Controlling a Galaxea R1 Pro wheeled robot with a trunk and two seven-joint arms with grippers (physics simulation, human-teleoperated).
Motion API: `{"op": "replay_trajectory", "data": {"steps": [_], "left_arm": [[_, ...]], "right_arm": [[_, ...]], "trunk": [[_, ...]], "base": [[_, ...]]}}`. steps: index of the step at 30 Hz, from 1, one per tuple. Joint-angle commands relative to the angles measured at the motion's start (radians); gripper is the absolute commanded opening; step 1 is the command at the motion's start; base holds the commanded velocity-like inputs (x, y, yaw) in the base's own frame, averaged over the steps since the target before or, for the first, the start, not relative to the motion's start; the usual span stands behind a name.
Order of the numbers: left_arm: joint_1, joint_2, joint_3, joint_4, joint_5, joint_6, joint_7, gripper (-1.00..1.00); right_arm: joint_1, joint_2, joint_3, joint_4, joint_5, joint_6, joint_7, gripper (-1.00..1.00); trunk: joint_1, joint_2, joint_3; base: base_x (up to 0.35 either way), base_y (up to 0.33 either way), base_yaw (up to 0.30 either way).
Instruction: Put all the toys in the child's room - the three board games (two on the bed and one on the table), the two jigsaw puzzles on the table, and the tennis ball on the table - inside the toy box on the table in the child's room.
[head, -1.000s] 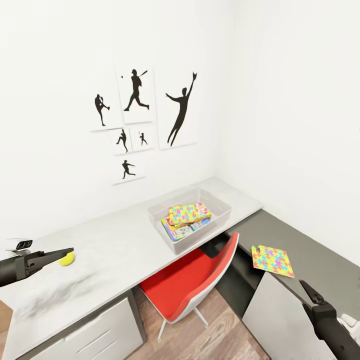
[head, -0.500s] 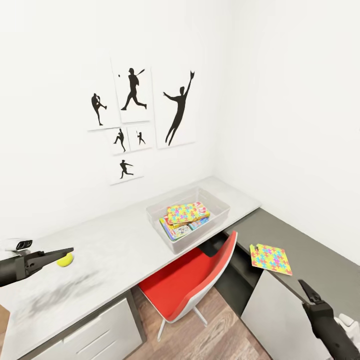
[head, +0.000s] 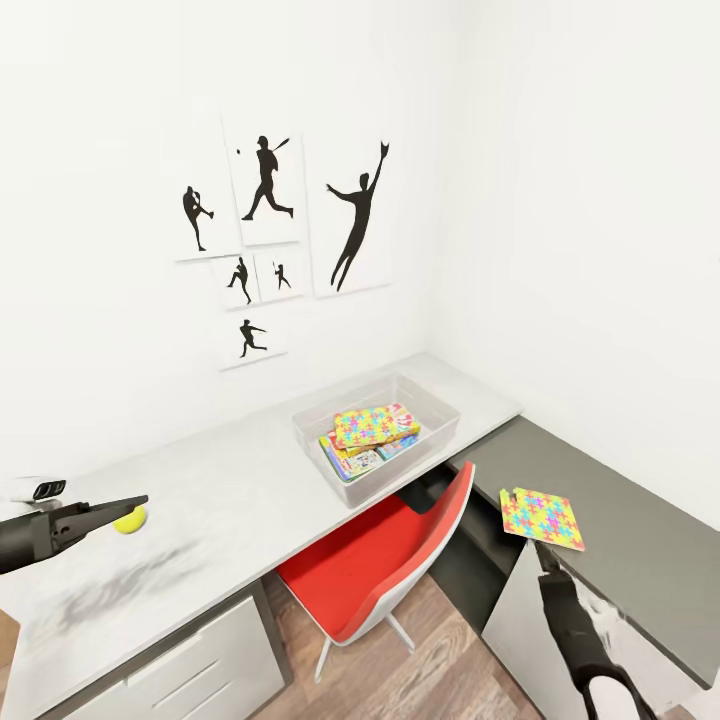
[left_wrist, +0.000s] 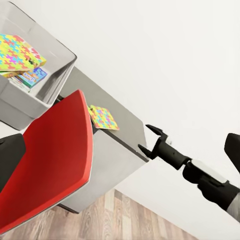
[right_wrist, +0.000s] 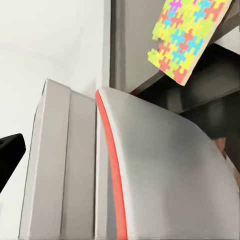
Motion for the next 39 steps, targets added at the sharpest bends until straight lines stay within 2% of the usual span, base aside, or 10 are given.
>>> {"op": "replay_trajectory", "data": {"steps": [1,5,15,26,29,34,39], "left_arm": [[-0.001,0.0,0.0,0.0,-0.001,0.011,-0.004,1.0],[-0.001,0.0,0.0,0.0,-0.001,0.011,-0.004,1.0],[-0.001,-0.001,0.0,0.0,-0.001,0.011,-0.004,1.0],[-0.001,-0.001,0.0,0.0,-0.001,0.01,-0.004,1.0],[-0.001,-0.001,-0.001,0.0,-0.001,0.01,-0.004,1.0],[-0.001,-0.001,-0.001,0.0,-0.002,0.009,-0.004,1.0],[-0.001,-0.001,-0.001,0.0,-0.002,0.009,-0.004,1.0]], "right_arm": [[-0.021,0.002,0.02,0.034,-0.017,-0.007,0.003,1.0],[-0.054,0.004,0.066,0.087,-0.028,-0.04,0.003,1.0],[-0.087,0.01,0.092,0.12,-0.032,-0.214,-0.008,1.0],[-0.104,0.001,0.103,0.134,-0.038,-0.239,-0.05,1.0],[-0.105,-0.003,0.102,0.155,-0.067,-0.24,-0.052,1.0],[-0.115,-0.007,0.102,0.187,-0.152,-0.24,-0.055,1.0],[-0.122,-0.008,0.101,0.195,-0.186,-0.242,-0.053,1.0]], "trunk": [[0.001,-0.002,-0.002],[0.001,-0.002,-0.002],[0.001,-0.002,-0.002],[0.001,-0.002,-0.002],[0.001,-0.002,-0.002],[0.001,-0.002,-0.002],[0.001,-0.002,-0.002]], "base": [[0.0,0.0,0.0],[0.0,0.0,0.0],[0.0,0.0,0.0],[0.0,0.0,0.0],[0.0,0.0,0.0],[0.0,0.0,0.0],[0.0,0.0,0.0]]}}
